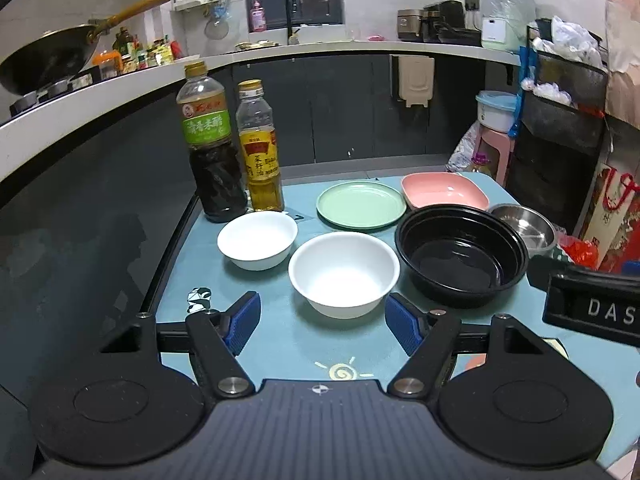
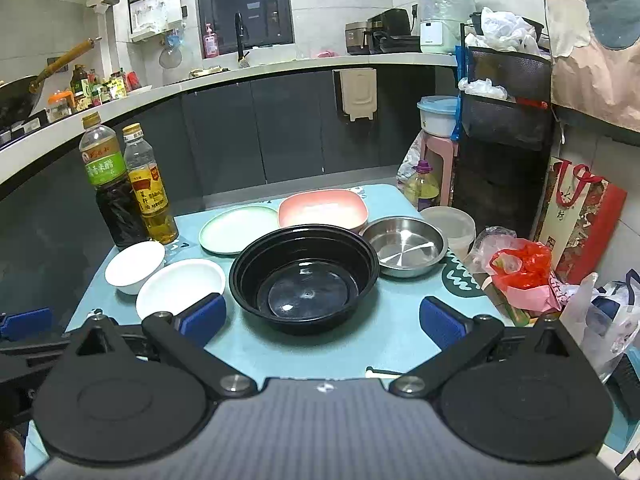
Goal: Organize plates and bowls
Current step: 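Move the left gripper toward the large black bowl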
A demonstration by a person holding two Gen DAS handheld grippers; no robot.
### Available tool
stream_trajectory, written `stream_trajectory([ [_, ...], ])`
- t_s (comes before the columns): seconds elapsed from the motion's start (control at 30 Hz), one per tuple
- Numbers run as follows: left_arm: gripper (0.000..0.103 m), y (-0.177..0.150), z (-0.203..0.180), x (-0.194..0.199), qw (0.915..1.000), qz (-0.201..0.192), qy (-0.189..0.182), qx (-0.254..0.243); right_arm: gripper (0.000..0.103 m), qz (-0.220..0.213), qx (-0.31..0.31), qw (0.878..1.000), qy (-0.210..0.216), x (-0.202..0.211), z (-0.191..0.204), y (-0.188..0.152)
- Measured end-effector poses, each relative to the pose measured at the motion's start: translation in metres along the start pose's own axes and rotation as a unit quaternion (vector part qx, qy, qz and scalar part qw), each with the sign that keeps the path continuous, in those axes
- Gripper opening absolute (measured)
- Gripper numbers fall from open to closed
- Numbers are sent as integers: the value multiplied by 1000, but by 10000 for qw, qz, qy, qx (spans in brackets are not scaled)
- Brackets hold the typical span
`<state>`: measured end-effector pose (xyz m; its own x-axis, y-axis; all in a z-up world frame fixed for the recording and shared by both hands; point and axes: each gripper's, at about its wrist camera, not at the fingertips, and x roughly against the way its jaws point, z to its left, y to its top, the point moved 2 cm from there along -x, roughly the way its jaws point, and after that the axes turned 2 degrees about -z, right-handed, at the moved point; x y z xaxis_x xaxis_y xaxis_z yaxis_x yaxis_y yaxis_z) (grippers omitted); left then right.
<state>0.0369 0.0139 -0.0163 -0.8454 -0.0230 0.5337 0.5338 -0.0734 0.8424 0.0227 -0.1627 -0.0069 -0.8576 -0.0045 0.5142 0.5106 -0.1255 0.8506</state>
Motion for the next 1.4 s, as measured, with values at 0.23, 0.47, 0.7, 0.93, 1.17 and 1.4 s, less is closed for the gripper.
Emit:
stream_trajectory([
  [0.23, 63, 3, 6, -2, 9999, -58, 71, 53, 69, 26, 75, 10000, -1, -4, 6, 0],
  [0.47, 58, 2, 10, -7, 9999, 5, 88, 81, 69, 60, 87, 9999, -22, -8, 8, 0],
  [0.7, 55, 4, 11, -10, 9999, 2, -31, 128, 69, 83, 80, 9999, -45, -11, 8, 0],
  [0.93, 48, 5, 9, -13, 9998, 52, -90, 142, 69, 105, 73, 9999, -62, -15, 7, 1],
  [1.17, 41, 8, 10, -16, 9997, 65, -83, 221, 69, 119, 51, 9999, -67, -16, 6, 2],
  [1.4, 40, 8, 9, -20, 9991, 118, -112, 384, 69, 117, 30, 9999, -70, -19, 3, 3],
])
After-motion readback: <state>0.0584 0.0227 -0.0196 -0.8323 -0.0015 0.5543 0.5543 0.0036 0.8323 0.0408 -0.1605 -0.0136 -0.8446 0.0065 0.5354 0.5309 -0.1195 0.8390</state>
